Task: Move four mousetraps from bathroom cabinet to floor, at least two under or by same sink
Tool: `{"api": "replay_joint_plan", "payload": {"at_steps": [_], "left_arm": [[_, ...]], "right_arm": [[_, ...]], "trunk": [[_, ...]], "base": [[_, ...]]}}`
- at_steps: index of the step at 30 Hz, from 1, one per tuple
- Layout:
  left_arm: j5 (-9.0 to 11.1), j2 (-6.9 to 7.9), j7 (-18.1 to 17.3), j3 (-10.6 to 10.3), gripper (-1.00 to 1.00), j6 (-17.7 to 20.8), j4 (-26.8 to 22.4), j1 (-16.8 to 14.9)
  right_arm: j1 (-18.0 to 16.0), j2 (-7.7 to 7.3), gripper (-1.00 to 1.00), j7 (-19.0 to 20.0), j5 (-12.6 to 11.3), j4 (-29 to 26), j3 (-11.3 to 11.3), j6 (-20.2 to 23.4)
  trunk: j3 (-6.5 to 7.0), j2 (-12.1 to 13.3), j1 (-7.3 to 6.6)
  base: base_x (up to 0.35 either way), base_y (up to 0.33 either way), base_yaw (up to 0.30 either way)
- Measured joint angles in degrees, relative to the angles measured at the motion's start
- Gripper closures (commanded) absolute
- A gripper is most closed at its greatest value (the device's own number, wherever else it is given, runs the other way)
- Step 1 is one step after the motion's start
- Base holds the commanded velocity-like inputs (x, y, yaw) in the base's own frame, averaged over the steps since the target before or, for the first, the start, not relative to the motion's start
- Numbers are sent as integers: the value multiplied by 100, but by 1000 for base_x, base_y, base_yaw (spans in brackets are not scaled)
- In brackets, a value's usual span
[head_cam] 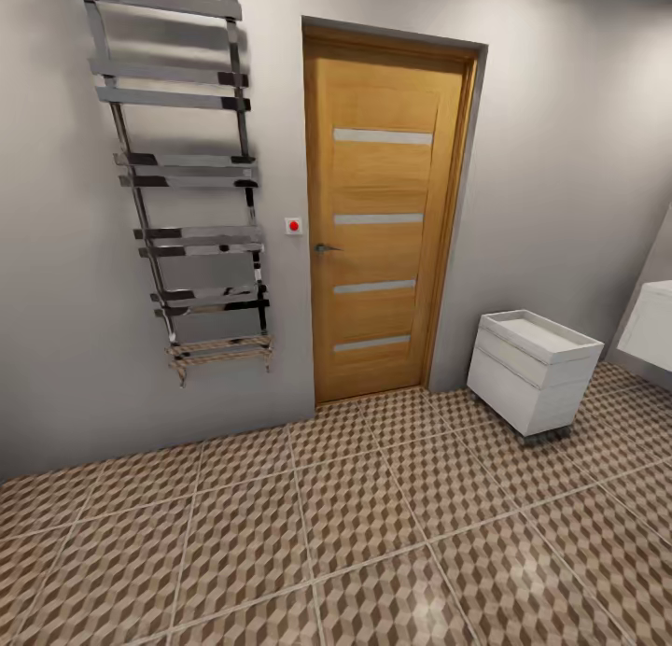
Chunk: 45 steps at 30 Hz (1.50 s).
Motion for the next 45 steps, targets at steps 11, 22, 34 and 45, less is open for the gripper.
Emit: {"api": "replay_joint_plan", "payload": {"at_steps": [11, 22, 34, 45], "left_arm": [[44, 9, -8, 57, -100, -78, -138, -8], [58, 0, -8, 67, -100, -98, -204, -8], [56, -10, -8, 65, -100, -103, -212, -8], [56, -15, -8, 64, -100, -103, -218, -8]], "right_arm": [[-8, -11, -100, -8, 2, 0, 21, -20], [-8, -1, -100, -8, 4, 0, 24, -37], [-8, 0, -100, -8, 0, 0, 24, -40], [-8, 0, -100, -8, 0, 0, 24, -43]], "trunk": [[1, -1, 0], [1, -1, 0], [1, -1, 0], [1, -1, 0]], "base": [[0, 0, 0], [0, 0, 139], [0, 0, 263], [0, 0, 277]]}}
